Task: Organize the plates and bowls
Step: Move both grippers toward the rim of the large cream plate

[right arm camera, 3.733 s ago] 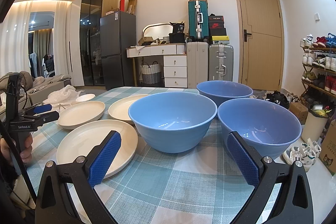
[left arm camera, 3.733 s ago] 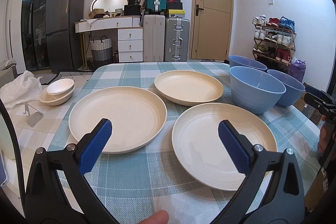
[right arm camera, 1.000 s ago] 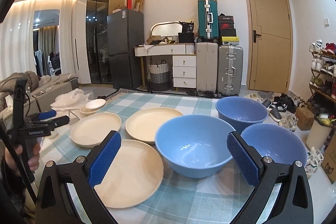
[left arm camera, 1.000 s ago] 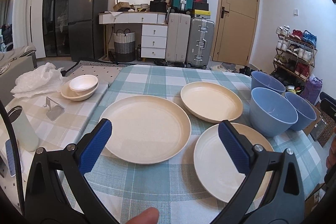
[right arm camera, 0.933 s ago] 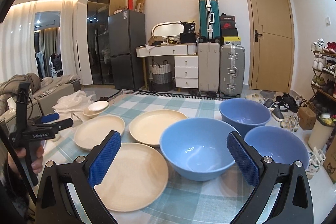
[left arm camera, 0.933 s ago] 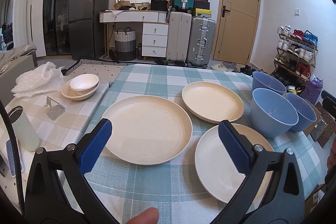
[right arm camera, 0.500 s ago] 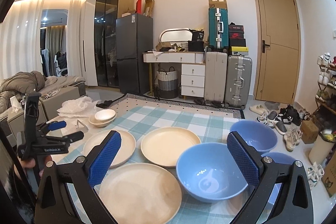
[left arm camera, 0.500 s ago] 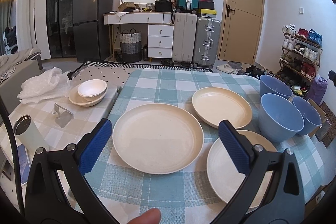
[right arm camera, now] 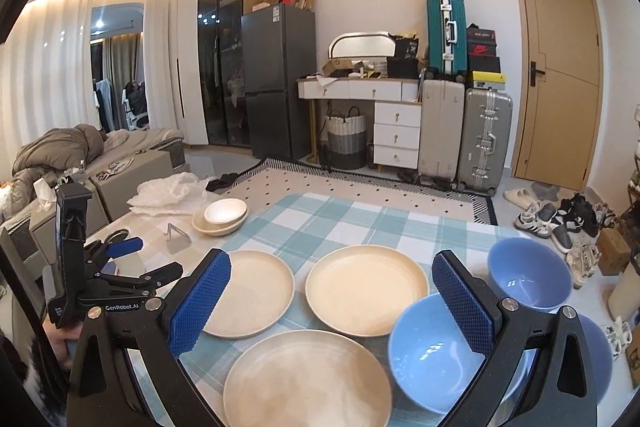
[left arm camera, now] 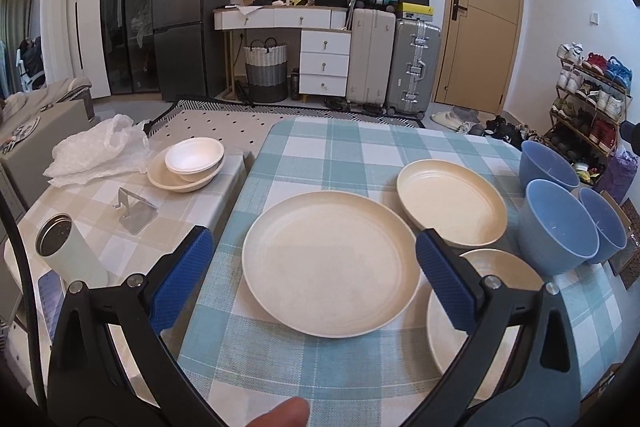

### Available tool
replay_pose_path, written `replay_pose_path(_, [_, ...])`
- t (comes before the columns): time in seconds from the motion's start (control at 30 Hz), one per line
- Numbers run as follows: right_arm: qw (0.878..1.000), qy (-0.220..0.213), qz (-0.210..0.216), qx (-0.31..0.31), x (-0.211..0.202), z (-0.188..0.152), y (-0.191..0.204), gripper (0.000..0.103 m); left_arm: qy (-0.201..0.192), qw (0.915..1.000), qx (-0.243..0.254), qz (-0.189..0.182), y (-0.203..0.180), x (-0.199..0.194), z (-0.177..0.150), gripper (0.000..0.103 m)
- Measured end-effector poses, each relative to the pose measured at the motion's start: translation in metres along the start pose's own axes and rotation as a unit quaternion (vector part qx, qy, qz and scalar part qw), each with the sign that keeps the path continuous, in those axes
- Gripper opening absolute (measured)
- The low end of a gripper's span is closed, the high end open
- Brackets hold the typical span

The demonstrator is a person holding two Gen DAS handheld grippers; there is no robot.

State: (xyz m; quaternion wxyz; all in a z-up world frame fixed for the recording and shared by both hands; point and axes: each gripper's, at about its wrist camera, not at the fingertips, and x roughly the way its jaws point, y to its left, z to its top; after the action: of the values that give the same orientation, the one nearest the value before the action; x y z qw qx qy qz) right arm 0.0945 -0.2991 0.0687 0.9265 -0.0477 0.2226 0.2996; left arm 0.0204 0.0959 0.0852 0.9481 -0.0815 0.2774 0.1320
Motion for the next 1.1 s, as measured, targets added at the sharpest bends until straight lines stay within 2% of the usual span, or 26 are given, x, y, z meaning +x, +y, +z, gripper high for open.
replay_pose_path(0.43, [0.997, 0.066, 0.043, 0.019, 0.084, -0.007, 0.023, 0.103, 0.035, 0.9982, -0.048, 0.012, 0.043, 0.049, -0.011, 0.101])
replay_pose_path(0.83, [0.989, 0.131, 0.066, 0.030, 0.163, -0.032, 0.035, 0.103, 0.066, 0.9956, -0.062, 0.024, 0.064, 0.090, -0.027, 0.101])
replay_pose_path(1.1, [0.984, 0.161, 0.072, 0.021, 0.197, -0.046, 0.047, 0.101, 0.088, 0.9932, -0.071, 0.026, 0.074, 0.112, -0.037, 0.101])
